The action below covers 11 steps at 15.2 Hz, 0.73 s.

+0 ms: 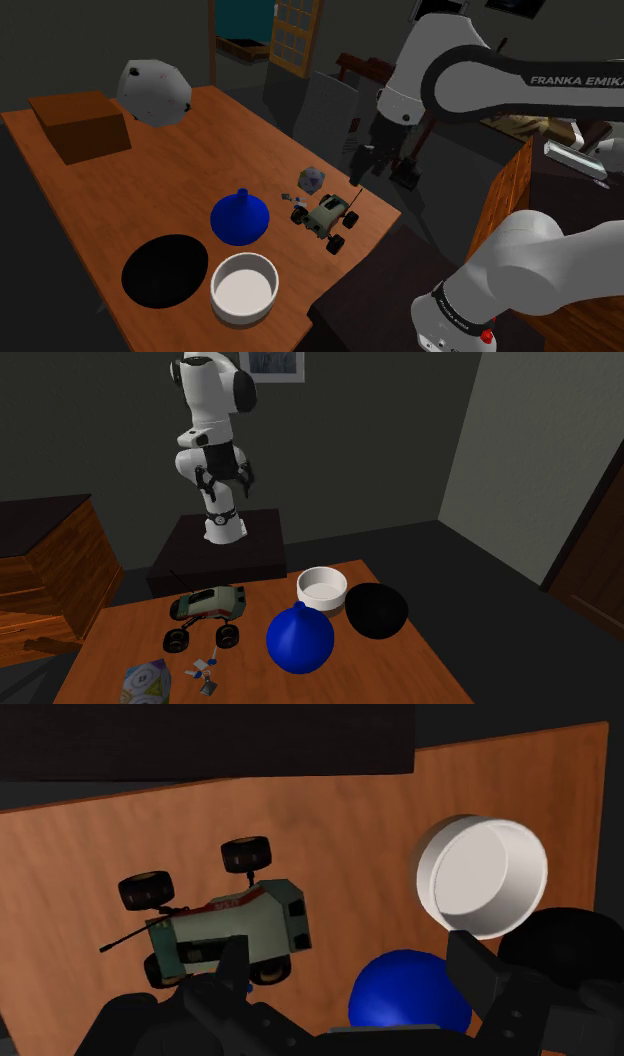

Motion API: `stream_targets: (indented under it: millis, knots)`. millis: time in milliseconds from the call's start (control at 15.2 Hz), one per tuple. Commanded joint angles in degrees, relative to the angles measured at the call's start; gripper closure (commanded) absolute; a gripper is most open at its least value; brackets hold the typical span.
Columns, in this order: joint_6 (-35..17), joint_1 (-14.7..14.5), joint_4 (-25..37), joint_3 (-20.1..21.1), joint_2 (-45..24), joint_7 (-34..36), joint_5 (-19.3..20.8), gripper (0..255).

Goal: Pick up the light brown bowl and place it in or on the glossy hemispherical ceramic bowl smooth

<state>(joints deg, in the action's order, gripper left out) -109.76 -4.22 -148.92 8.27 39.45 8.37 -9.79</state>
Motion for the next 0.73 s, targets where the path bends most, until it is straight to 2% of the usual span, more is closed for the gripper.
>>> stream_targets:
  millis: [0,396,660]
  knots:
    - [-3.93,-0.7,-1.08,1.88,-2.82,1.4,-0.91,0]
    - [-15.44,-2.37,-2.63,7.43,-13.17,5.65,-2.67,0]
    - [-23.06,-2.82,-2.01,11.11,-21.75,9.14,-2.32,0]
